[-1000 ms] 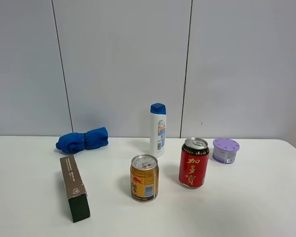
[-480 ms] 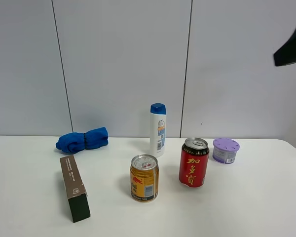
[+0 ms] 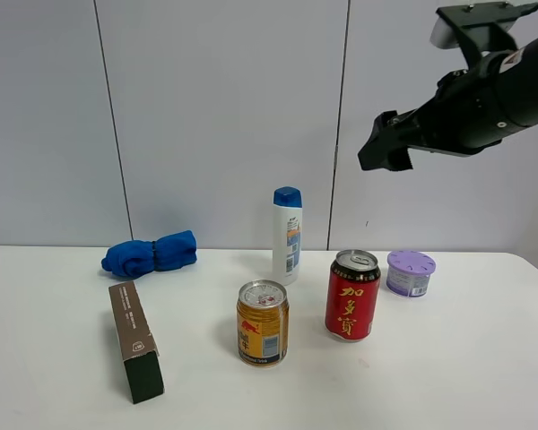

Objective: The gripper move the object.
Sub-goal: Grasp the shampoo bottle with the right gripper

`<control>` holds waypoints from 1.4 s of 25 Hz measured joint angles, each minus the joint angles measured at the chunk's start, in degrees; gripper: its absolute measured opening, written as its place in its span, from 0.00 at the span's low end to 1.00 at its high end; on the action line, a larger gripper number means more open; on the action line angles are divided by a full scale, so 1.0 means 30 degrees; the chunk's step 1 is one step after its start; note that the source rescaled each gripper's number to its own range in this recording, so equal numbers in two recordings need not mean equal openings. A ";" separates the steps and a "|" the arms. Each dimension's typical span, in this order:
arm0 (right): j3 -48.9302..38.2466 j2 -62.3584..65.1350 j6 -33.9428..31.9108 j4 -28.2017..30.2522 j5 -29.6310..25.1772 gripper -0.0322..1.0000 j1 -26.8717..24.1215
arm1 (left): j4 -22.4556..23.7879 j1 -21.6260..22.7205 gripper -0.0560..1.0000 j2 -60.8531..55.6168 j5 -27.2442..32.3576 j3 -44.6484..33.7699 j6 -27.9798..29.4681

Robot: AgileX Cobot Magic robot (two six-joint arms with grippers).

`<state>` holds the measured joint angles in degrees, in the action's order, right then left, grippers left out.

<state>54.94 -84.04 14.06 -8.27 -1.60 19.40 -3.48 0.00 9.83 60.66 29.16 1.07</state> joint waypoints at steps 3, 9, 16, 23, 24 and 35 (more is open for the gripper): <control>0.0880 -0.1288 -0.0046 0.0019 0.0659 0.89 0.0035 | 0.0000 0.0000 1.00 0.0000 0.0000 0.0000 -0.0001; 0.2362 -0.3792 -0.0166 0.0329 0.1562 0.88 0.0715 | 0.0000 0.0000 1.00 0.0000 0.0000 0.0000 -0.0001; 0.4136 -0.6605 -0.0131 0.0449 0.1966 0.87 0.1006 | 0.0000 0.0000 1.00 0.0000 0.0000 0.0000 -0.0001; 0.4252 -0.8509 0.0021 0.0496 0.3781 0.87 0.1073 | 0.0000 0.0000 1.00 0.0000 0.0000 0.0000 -0.0001; 0.4252 -0.8692 0.0037 0.0496 0.4034 0.87 0.1099 | 0.0000 0.0000 1.00 0.0000 0.0000 0.0000 -0.0001; 0.4266 -1.0347 0.0094 0.0619 0.6598 0.87 0.1264 | 0.0000 0.0000 1.00 0.0000 0.0000 0.0000 -0.0001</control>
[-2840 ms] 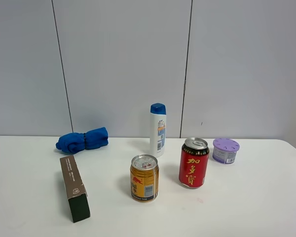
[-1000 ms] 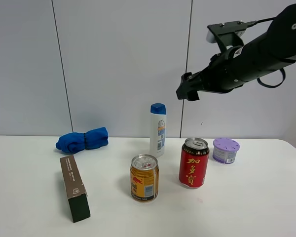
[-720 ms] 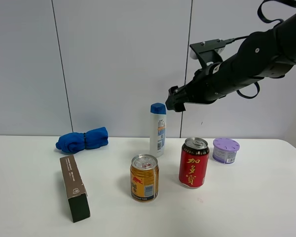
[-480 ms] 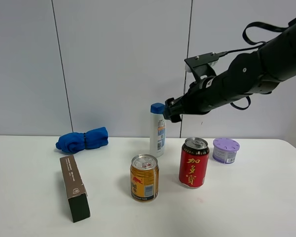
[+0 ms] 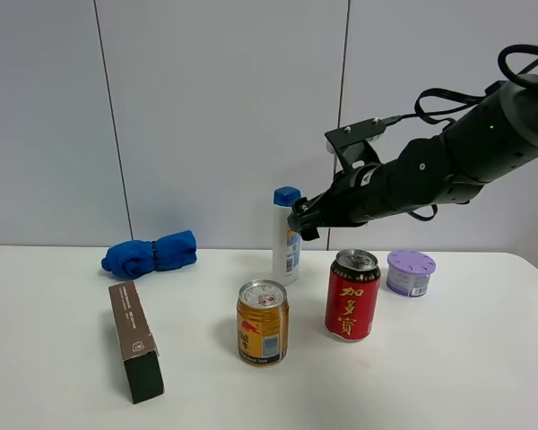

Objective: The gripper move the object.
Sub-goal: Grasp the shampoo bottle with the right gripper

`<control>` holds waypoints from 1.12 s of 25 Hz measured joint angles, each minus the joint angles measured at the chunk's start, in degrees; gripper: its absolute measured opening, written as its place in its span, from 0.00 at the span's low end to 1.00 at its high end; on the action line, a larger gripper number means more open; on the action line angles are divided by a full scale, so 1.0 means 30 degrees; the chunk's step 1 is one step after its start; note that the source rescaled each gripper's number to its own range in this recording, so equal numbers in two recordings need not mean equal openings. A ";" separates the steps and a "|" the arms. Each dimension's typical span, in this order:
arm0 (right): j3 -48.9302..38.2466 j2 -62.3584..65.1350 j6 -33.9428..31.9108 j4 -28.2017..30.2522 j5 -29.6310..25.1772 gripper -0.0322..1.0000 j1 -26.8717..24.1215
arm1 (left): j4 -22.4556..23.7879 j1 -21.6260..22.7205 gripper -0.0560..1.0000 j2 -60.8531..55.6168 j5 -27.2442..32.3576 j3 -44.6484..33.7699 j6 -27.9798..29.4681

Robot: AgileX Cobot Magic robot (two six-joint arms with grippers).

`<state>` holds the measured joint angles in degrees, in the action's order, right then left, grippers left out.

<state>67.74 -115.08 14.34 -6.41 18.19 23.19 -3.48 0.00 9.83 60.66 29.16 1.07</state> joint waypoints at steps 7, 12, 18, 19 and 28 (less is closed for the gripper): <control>0.0000 -0.0808 0.0000 0.0246 0.1751 0.87 0.0060 | 0.0000 0.0000 1.00 0.0000 0.0000 0.0000 0.0000; 0.0106 -0.1550 -0.0046 0.0246 0.2703 0.87 0.0429 | 0.0000 0.0000 1.00 0.0000 0.0000 0.0000 0.0000; 0.2181 -0.2900 -0.0146 0.0246 0.2655 0.87 0.0927 | 0.0000 0.0000 1.00 0.0000 0.0000 0.0000 0.0000; 0.2574 -0.3151 -0.0146 0.0246 0.2564 0.87 0.0947 | 0.0000 0.0000 1.00 0.0000 0.0000 0.0000 0.0000; 0.5486 -0.5480 -0.0423 0.0246 0.1771 0.87 0.0947 | 0.0000 0.0000 1.00 0.0000 0.0000 0.0000 0.0000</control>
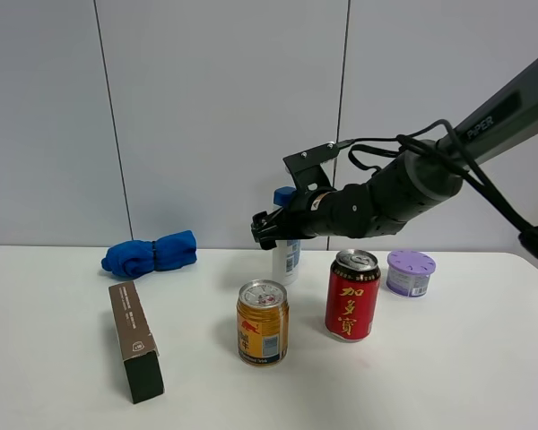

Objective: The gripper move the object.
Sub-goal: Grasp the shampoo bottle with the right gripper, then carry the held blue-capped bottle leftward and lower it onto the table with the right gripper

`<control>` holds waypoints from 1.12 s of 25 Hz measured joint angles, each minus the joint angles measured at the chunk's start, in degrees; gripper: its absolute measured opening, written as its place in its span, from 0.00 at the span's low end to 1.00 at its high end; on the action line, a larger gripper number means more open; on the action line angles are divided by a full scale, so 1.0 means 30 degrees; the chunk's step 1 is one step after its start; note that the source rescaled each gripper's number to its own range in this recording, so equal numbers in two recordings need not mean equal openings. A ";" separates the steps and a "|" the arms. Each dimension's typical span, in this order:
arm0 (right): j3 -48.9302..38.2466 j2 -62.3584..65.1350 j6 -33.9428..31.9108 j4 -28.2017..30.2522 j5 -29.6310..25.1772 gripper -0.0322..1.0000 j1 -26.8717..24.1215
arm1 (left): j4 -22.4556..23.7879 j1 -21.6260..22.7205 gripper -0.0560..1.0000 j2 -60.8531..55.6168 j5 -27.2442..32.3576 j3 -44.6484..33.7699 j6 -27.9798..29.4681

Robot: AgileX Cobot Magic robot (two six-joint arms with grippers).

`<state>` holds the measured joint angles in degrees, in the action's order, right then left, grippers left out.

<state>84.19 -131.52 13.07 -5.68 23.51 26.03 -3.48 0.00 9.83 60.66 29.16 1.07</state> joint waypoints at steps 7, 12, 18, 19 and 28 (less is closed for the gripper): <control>0.1618 -0.1218 0.0000 0.0000 -0.1119 0.85 0.0183 | 0.0000 0.0000 1.00 0.0000 0.0000 0.0000 0.0000; 0.1657 -0.1240 0.0000 0.0018 -0.1370 0.42 0.0227 | 0.0000 0.0000 1.00 0.0000 0.0000 0.0000 0.0000; 0.1674 -0.1240 -0.0020 0.0018 -0.1370 0.03 0.0227 | 0.0000 0.0000 1.00 0.0000 0.0000 0.0000 0.0000; 0.1674 -0.1240 -0.0020 0.0018 -0.1370 0.03 0.0227 | 0.0000 0.0000 1.00 0.0000 0.0000 0.0000 0.0000; 0.1700 -0.1178 -0.0020 0.0018 -0.1416 0.03 0.0227 | 0.0000 0.0000 1.00 0.0000 0.0000 0.0000 0.0000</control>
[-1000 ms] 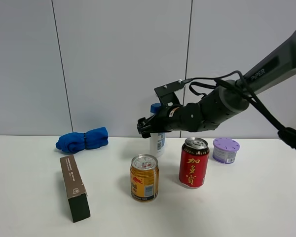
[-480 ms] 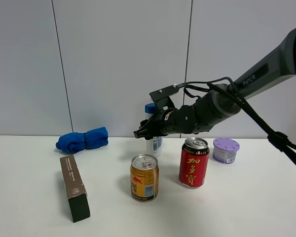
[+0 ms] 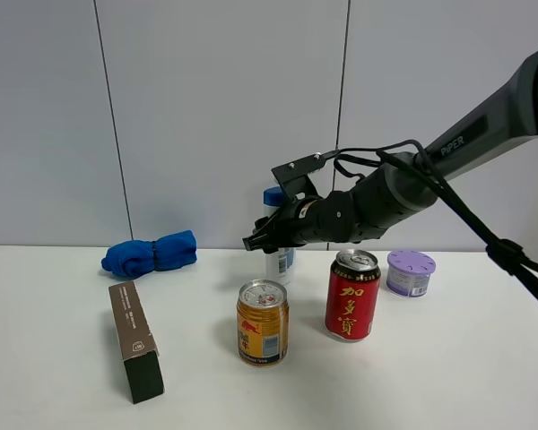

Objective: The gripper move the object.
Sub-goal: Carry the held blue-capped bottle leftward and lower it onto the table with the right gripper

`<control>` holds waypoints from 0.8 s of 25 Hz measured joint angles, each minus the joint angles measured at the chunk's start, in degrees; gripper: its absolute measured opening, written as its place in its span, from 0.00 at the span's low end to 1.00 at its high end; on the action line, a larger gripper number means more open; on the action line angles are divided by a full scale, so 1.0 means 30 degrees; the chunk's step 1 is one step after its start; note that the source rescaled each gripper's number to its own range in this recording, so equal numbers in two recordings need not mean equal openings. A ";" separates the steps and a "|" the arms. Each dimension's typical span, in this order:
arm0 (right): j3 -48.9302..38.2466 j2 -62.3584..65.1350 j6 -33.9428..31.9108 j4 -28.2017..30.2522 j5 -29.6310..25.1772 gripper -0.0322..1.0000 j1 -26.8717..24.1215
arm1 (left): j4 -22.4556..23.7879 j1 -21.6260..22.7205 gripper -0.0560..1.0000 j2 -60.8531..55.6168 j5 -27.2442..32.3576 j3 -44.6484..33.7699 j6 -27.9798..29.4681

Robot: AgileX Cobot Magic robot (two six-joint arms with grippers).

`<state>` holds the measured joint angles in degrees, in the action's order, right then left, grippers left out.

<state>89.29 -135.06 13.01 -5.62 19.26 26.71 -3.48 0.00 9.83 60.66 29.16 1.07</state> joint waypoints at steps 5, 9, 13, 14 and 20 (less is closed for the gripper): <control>0.0000 0.1170 0.0000 0.0000 -0.1167 0.03 0.0103 | 0.0000 0.0000 1.00 0.0000 0.0000 0.0000 0.0000; 0.0000 0.3119 0.0000 0.0000 -0.1630 0.03 0.0438 | 0.0000 0.0000 1.00 0.0000 0.0000 0.0000 0.0000; 0.0000 0.4971 0.0102 0.0000 -0.3073 0.03 0.0728 | 0.0000 0.0000 1.00 0.0000 0.0000 0.0000 0.0000; 0.0000 0.5379 0.0243 0.0000 -0.3583 0.03 0.0832 | 0.0000 0.0000 1.00 0.0000 0.0000 0.0000 0.0000; 0.0000 0.7440 0.1099 0.0051 -0.5451 0.03 0.1639 | 0.0000 0.0000 1.00 0.0000 0.0000 0.0000 0.0000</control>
<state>89.29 -112.74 16.31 -5.47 2.90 31.62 -3.48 0.00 9.83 60.66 29.16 1.07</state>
